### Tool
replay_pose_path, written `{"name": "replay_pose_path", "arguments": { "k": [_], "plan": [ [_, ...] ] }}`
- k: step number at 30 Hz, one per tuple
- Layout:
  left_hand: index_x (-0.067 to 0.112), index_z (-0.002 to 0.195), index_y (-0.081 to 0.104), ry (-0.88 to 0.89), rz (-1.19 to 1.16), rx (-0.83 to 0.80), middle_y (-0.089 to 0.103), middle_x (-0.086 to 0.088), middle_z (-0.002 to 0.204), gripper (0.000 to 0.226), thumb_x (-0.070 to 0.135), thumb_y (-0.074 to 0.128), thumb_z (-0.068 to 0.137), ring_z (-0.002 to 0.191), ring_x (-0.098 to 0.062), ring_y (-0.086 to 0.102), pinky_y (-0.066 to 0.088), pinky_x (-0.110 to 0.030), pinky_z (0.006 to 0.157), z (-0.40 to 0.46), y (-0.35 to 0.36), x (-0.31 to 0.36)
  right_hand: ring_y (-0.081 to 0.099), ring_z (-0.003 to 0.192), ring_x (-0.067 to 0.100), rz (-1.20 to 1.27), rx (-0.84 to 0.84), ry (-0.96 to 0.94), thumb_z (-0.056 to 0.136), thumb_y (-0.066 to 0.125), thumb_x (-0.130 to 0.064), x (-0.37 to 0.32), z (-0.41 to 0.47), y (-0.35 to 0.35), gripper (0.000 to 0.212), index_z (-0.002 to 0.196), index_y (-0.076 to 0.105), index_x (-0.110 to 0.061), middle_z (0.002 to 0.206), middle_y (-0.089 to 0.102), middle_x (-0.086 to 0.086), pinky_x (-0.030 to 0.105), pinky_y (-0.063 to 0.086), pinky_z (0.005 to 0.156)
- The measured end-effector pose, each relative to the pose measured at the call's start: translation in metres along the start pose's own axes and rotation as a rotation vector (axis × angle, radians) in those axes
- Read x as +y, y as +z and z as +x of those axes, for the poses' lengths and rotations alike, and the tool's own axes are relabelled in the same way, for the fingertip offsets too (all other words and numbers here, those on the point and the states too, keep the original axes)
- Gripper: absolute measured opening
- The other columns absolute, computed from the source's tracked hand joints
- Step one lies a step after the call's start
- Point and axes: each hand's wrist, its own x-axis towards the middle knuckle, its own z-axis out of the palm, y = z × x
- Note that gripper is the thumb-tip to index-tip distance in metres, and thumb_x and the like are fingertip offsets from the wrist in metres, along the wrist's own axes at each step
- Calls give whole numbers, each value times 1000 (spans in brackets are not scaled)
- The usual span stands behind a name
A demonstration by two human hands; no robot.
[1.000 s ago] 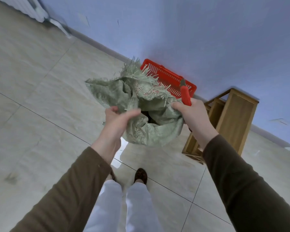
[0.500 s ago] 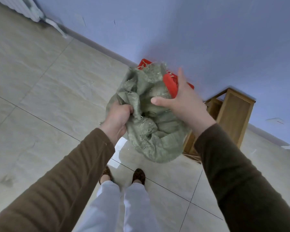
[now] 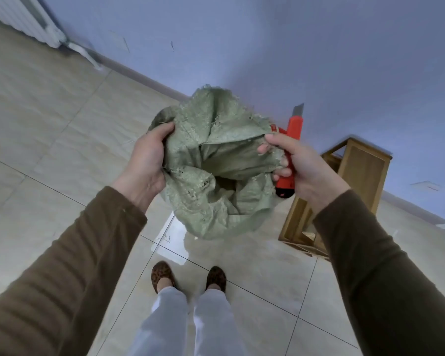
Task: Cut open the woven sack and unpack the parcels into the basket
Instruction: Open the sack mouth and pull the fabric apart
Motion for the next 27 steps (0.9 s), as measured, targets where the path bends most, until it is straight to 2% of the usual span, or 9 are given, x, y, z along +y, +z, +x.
{"name": "replay_pose_path", "arguments": {
  "k": [4,8,12,15,17,19,22,25,27],
  "plan": [
    [16,111,77,140,355,-139,82,1,93,38,46,77,87,82,-16,80,63,-30,69,-5,0,-11,34,35,9,-133,171,-17,96,69,-26,-4,4,-4,25,76,74,-10,47,40,-4,22,39,41],
    [9,90,73,192,733,-34,78,-13,90,17,21,79,81,84,-31,76,61,-42,83,-3,-4,-23,47,44,13,-357,340,-103,91,73,-24,-13,-1,-6,11,91,65,-17,54,53,-7,29,42,48],
    [11,95,71,124,507,-93,73,-13,88,16,-2,63,89,78,-26,70,58,-39,76,-10,3,-25,65,80,10,-778,444,-325,67,82,-56,-26,-10,4,109,156,20,-47,133,54,-12,26,57,59],
    [7,107,70,83,405,-127,72,-18,97,24,-7,59,91,83,-30,70,60,-44,83,-17,6,-25,61,95,12,-773,197,-265,59,90,-59,-13,-2,38,128,158,9,-53,157,46,-7,41,61,85],
    [6,108,69,69,346,-137,73,-16,94,28,-11,57,91,79,-29,71,62,-41,77,-18,3,-24,59,77,13,-827,173,-181,70,90,-48,3,10,49,96,150,40,-30,125,67,-3,40,58,78],
    [10,103,69,59,314,-157,75,-10,87,29,-13,60,89,71,-24,72,63,-36,67,-19,-4,-22,51,53,11,-810,255,-191,81,85,-37,13,25,46,32,91,60,-21,70,60,-10,36,47,62],
    [10,116,66,59,442,-142,74,-10,102,38,-13,66,87,84,-25,73,63,-32,68,-15,-25,-20,43,46,6,-726,369,-270,87,78,-35,9,40,36,45,61,42,-26,47,43,-16,31,35,57],
    [17,147,47,134,943,3,50,-16,144,74,-7,73,82,125,-37,58,56,-48,99,-11,-38,-17,43,50,14,-746,381,-323,87,74,-42,-2,44,36,51,58,36,-26,49,40,-15,33,34,58],
    [22,159,30,293,1008,57,33,-13,160,97,6,79,76,145,-35,40,41,-50,117,-12,-31,-10,39,47,12,-785,342,-342,87,74,-45,-3,43,40,54,57,33,-27,42,37,-16,33,31,56]
  ]
}}
